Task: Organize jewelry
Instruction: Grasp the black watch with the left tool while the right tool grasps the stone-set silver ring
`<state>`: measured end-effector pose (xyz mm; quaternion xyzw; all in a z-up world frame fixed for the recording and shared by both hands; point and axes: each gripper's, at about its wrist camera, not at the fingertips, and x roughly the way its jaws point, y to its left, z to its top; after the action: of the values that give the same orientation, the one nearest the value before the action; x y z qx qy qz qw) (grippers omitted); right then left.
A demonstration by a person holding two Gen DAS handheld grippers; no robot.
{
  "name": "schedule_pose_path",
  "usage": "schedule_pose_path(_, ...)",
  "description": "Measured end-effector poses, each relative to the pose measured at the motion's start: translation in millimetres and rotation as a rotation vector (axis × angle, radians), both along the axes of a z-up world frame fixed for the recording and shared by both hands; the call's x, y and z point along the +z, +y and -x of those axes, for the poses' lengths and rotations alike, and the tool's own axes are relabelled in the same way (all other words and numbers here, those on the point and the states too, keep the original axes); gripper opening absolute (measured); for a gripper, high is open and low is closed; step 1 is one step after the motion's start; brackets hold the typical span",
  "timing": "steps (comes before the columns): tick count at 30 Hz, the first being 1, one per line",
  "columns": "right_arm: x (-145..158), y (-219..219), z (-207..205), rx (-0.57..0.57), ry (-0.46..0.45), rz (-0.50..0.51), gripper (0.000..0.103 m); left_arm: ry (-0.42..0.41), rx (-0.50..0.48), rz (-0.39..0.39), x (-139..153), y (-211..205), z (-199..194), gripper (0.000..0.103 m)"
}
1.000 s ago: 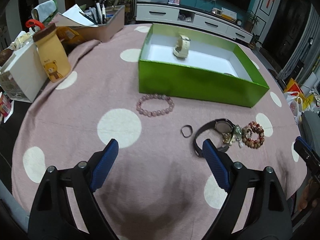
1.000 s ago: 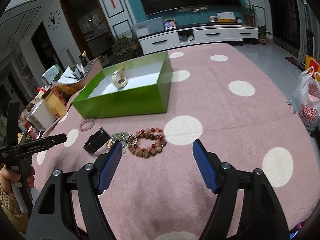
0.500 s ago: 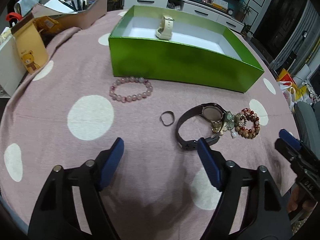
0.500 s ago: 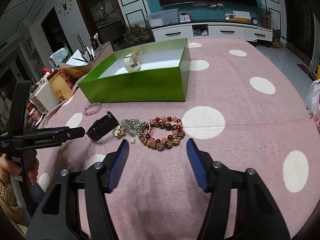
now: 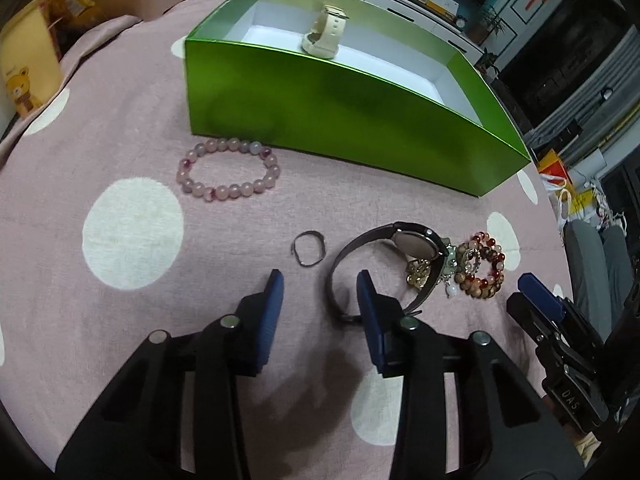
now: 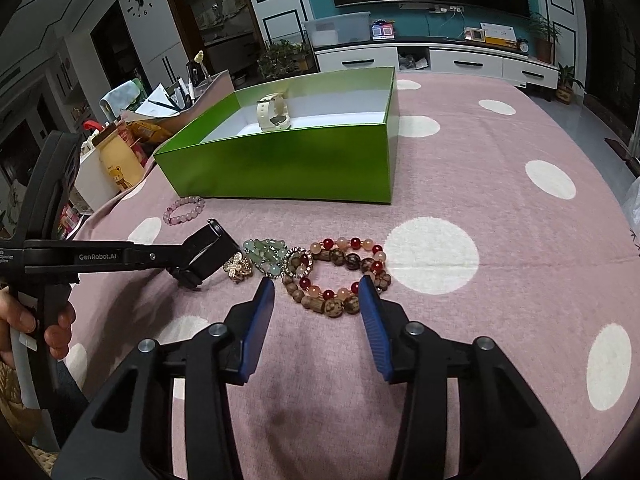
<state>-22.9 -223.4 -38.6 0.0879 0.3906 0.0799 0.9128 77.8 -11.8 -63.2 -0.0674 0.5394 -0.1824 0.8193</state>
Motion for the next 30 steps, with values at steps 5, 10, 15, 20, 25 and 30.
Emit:
schedule_pose_path(5,-4,7,-11,0.02,0.003,0.007,0.041,-0.012,-0.049,-0.034,-3,-14,1,0.007)
schedule_pose_path(10,-13,12,-22,0.03,0.024,0.017,0.038,-0.052,-0.058,-0.04,-3,-15,6,0.003)
schedule_pose_path(15,-17,19,-29,0.049,0.037,0.03,0.033,-0.082,-0.042,-0.025,7,-1,9,0.003)
schedule_pose_path(20,-18,23,-36,0.044,0.042,0.071,0.032,-0.094,-0.03,-0.007,13,7,10,0.003)
schedule_pose_path(25,-21,32,-42,0.057,0.064,0.104,0.028,-0.097,-0.013,0.008,17,17,9,0.003)
schedule_pose_path(30,-22,38,-45,0.067,0.068,0.14,0.021,-0.09,-0.004,0.018,15,21,9,0.003)
